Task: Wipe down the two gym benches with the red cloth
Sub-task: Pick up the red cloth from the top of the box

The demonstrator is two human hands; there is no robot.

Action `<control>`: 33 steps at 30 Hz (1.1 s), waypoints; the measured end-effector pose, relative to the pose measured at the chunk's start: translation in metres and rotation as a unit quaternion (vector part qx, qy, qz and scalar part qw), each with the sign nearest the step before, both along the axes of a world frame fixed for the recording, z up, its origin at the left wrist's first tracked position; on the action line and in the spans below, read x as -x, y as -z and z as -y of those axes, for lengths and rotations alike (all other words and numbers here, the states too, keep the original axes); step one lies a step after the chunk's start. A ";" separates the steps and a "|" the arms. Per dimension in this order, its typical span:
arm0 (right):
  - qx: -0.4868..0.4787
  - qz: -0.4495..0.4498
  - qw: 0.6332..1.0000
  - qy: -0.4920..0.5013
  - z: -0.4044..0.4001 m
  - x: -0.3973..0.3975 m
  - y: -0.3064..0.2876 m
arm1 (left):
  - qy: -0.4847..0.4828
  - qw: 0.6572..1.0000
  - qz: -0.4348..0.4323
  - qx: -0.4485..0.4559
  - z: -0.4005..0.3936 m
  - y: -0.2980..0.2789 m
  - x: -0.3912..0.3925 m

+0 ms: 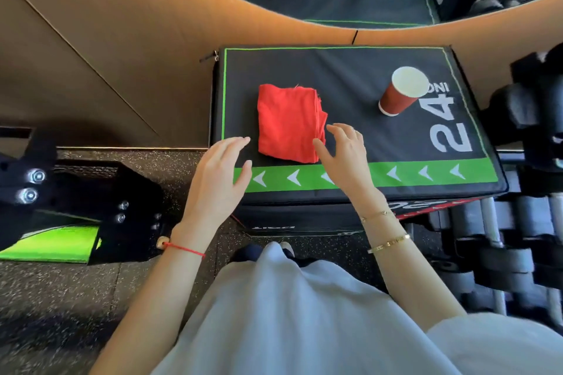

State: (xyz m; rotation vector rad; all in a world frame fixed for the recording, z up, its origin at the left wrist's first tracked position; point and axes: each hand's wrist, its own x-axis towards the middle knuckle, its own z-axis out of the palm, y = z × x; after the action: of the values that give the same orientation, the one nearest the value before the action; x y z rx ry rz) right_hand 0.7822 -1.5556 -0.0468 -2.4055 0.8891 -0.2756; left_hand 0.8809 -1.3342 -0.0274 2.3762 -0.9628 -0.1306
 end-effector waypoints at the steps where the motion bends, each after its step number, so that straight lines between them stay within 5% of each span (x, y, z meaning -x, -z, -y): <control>1: 0.000 -0.010 1.000 -0.001 0.004 -0.009 0.002 | 0.000 1.000 -0.001 -0.007 0.003 0.001 -0.003; 15: 0.040 -0.076 0.994 0.061 -0.002 -0.066 0.024 | 0.029 0.999 -0.006 -0.012 0.010 0.006 -0.043; 21: -0.127 0.002 0.986 0.109 -0.010 -0.073 0.019 | 0.051 0.999 -0.012 -0.004 0.008 0.006 -0.050; 26: -0.263 0.065 0.947 0.173 -0.009 -0.055 0.011 | 0.084 0.996 -0.010 0.003 0.005 0.014 -0.054; 33: -0.462 0.221 0.815 0.271 -0.036 -0.011 0.001 | 0.153 0.988 -0.012 0.001 0.004 0.022 -0.056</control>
State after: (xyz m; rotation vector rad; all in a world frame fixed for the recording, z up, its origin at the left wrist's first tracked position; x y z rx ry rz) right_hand 0.7930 -1.5196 -0.0482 -1.0967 1.1168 -0.4573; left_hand 0.9366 -1.3386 -0.0490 2.2059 -1.3091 -0.2733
